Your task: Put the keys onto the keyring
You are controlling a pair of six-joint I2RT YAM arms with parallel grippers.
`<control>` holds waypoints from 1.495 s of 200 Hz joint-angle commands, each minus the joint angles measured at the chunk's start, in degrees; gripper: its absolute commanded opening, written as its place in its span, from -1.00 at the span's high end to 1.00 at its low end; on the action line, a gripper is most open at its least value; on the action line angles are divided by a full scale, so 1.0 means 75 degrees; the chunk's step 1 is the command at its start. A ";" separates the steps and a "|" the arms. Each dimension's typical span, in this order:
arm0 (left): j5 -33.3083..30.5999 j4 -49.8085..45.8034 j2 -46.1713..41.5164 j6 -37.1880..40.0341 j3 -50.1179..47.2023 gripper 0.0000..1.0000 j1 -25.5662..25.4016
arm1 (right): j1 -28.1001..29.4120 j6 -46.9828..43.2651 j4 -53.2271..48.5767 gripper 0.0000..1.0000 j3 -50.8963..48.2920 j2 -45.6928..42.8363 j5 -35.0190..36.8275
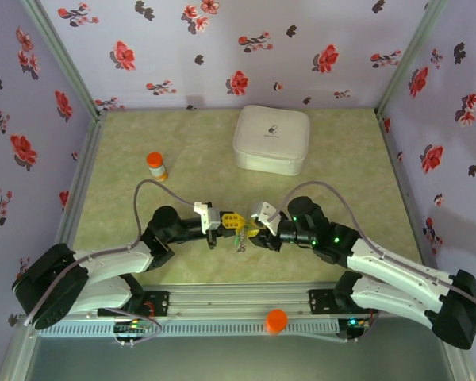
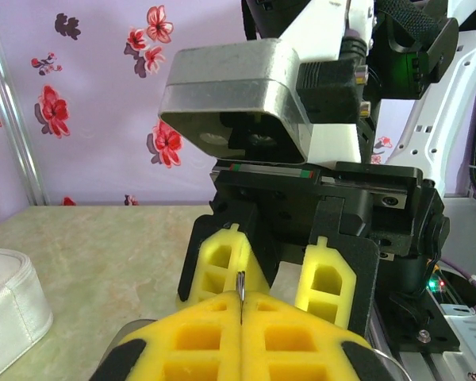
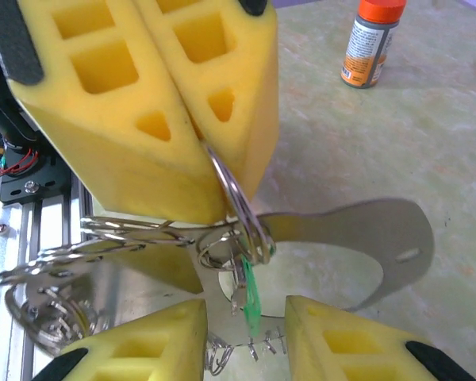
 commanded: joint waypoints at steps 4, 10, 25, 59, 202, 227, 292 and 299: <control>-0.0041 0.0548 -0.0199 0.0116 0.0042 1.00 -0.0037 | 0.0024 0.0125 0.0560 0.41 -0.0132 0.0028 -0.0149; -0.0043 0.0546 -0.0215 0.0112 0.0024 1.00 -0.0037 | 0.0029 0.0131 0.0642 0.43 -0.0159 0.0017 -0.0136; -0.0044 0.0557 -0.0248 0.0118 0.0021 1.00 -0.0038 | 0.0021 0.0143 0.0803 0.48 -0.0210 0.0018 -0.0133; -0.0067 0.0540 -0.0277 0.0092 0.0008 1.00 -0.0037 | 0.0017 0.0143 0.0980 0.68 -0.0233 0.0105 -0.0155; -0.0770 0.0299 -0.0515 0.0735 -0.0194 1.00 -0.0037 | 0.0021 -0.0125 -0.0033 1.00 0.0296 -0.0485 0.0444; -0.0850 0.0121 -0.0557 0.0866 -0.0428 1.00 -0.0038 | 0.0022 -0.0161 -0.0111 1.00 0.0410 -0.0587 0.0722; -0.0841 -0.0324 -0.0511 0.1074 -0.0445 1.00 -0.0037 | 0.0022 -0.0276 -0.0419 1.00 0.0682 -0.0728 0.1013; -0.0840 -0.0375 -0.0499 0.1101 -0.0450 1.00 -0.0037 | 0.0029 -0.0322 -0.0522 1.00 0.0736 -0.0689 0.1016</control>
